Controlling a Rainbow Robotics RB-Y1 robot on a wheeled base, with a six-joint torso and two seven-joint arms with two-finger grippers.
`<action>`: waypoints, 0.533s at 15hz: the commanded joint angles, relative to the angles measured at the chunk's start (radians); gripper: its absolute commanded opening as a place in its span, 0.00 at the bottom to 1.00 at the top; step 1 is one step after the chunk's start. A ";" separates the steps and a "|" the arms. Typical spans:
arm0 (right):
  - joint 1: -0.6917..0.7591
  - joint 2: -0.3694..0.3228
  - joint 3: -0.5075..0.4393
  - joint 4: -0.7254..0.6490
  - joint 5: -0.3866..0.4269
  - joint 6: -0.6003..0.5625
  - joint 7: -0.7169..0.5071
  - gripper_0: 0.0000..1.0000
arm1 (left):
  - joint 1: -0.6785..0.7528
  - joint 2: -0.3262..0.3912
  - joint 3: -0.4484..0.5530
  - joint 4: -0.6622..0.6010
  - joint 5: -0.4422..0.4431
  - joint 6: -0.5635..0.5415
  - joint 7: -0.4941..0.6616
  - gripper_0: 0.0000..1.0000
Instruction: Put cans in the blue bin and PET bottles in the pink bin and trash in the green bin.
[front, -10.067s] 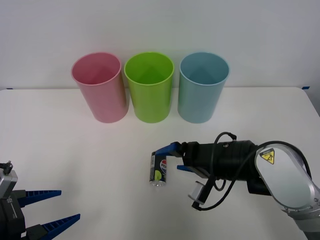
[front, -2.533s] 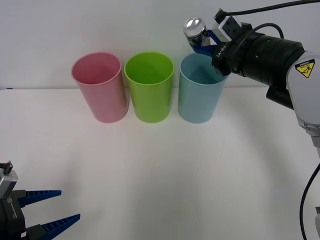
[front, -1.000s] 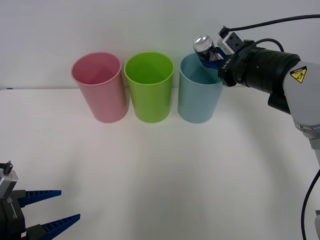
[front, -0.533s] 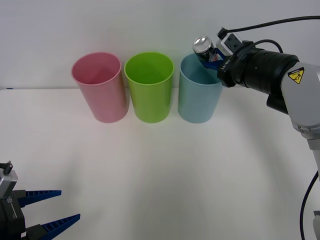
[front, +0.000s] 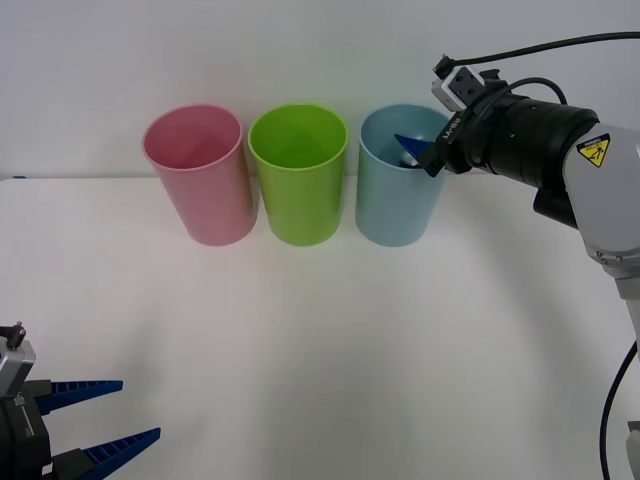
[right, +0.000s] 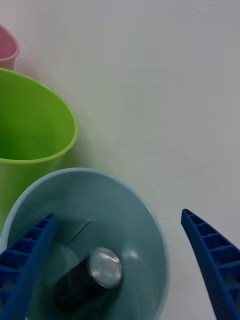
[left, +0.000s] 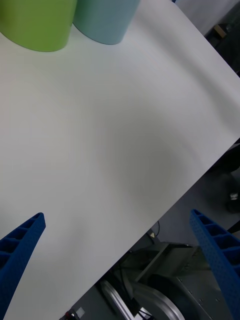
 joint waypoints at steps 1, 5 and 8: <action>-0.001 -0.001 0.000 0.000 -0.001 0.000 0.001 1.00 | 0.000 0.000 0.000 0.000 0.000 0.000 0.000 1.00; -0.001 0.001 0.000 0.000 -0.002 0.000 0.004 1.00 | 0.000 0.000 0.000 0.000 0.000 0.000 0.000 1.00; 0.001 -0.001 -0.005 -0.008 -0.042 0.000 0.011 1.00 | 0.000 0.000 0.000 0.000 0.000 0.000 0.000 1.00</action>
